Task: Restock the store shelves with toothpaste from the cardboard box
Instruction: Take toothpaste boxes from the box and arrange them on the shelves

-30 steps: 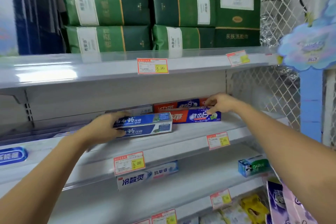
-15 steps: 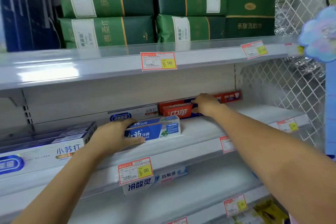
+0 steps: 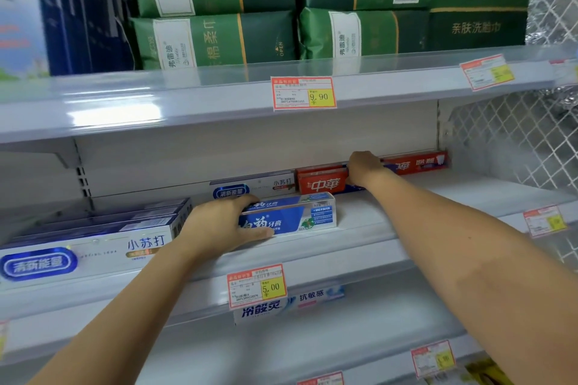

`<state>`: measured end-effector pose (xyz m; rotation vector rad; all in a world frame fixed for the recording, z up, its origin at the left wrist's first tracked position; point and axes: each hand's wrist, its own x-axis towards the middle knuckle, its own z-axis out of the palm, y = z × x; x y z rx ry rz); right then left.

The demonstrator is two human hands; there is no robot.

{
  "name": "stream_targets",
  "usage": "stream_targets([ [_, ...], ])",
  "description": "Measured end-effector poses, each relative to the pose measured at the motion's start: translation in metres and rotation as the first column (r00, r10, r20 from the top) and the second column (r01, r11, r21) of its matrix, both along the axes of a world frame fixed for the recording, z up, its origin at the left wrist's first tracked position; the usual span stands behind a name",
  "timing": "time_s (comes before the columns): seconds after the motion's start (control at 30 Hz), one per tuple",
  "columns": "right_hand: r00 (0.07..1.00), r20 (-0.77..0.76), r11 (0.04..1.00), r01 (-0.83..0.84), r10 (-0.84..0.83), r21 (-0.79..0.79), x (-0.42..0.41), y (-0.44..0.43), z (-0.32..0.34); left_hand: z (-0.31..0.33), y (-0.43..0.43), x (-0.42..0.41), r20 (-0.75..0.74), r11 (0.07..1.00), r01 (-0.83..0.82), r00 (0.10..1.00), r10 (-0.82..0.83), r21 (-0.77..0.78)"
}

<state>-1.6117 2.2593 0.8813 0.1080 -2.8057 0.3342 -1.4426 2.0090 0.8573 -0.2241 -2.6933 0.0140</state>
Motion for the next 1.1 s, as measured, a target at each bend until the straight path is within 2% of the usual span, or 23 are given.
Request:
stream_targets([
  [0.37,0.998,-0.042,0.993,0.045,-0.050,-0.113,-0.010,-0.005,-0.007,-0.001,0.000,-0.001,-0.004,1.000,-0.004,1.000,0.004,-0.009],
  [0.73,0.998,-0.055,0.993,0.026,-0.033,-0.115,-0.013,-0.001,-0.007,-0.002,-0.002,-0.003,-0.012,1.000,-0.006,1.000,0.005,-0.022],
  [0.87,0.999,-0.022,0.997,0.028,-0.029,-0.067,-0.004,-0.003,-0.005,-0.001,-0.002,-0.002,0.018,1.000,-0.010,1.000,0.011,-0.015],
  [0.93,0.999,-0.025,0.995,-0.035,0.033,-0.089,0.010,-0.009,0.004,0.000,-0.003,0.000,0.042,1.000,-0.017,0.999,0.017,-0.005],
  [1.0,0.979,-0.035,0.968,-0.202,0.199,-0.146,0.033,-0.017,0.016,0.002,-0.002,0.002,0.069,1.000,-0.029,0.997,0.029,-0.005],
  [1.1,0.863,0.112,0.854,-0.455,0.493,-0.252,0.085,-0.020,0.021,0.005,0.000,0.006,0.106,0.999,-0.042,0.994,0.042,0.000],
])
